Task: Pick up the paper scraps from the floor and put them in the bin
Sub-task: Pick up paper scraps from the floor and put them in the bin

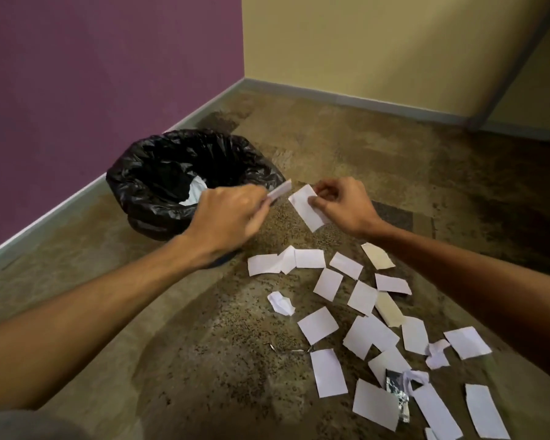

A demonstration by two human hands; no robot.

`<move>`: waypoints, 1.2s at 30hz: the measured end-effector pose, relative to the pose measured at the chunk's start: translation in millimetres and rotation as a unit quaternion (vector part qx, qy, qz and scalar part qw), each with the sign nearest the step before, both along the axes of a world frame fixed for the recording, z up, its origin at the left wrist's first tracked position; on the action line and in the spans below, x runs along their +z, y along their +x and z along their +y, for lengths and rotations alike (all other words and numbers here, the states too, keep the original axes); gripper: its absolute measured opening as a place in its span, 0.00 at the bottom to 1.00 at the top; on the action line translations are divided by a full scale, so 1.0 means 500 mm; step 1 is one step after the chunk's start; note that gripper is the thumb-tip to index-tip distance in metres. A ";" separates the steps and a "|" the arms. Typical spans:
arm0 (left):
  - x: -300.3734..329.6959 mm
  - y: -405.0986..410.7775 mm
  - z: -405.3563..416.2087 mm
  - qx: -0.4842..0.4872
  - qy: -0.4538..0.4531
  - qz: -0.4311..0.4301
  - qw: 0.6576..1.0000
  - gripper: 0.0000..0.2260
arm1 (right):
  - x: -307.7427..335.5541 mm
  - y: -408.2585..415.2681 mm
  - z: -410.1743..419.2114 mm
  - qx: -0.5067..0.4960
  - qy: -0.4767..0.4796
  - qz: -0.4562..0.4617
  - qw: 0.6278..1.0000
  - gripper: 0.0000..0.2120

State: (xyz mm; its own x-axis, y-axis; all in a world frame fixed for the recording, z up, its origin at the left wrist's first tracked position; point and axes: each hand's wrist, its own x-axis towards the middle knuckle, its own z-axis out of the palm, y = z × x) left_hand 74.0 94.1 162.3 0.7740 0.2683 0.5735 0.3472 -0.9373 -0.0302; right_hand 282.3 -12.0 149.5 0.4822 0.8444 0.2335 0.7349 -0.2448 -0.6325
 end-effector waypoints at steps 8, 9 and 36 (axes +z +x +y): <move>0.128 -0.041 0.067 0.130 -0.032 -0.067 0.989 0.13 | 0.138 -0.061 0.080 0.037 0.148 0.005 0.988 0.10; 0.134 -0.049 0.081 0.154 -0.038 -0.066 0.985 0.12 | 0.145 -0.073 0.093 0.048 0.153 0.006 0.987 0.10; 0.037 -0.051 0.064 0.097 0.013 0.003 0.995 0.19 | 0.045 -0.075 0.102 0.082 0.009 -0.159 0.984 0.10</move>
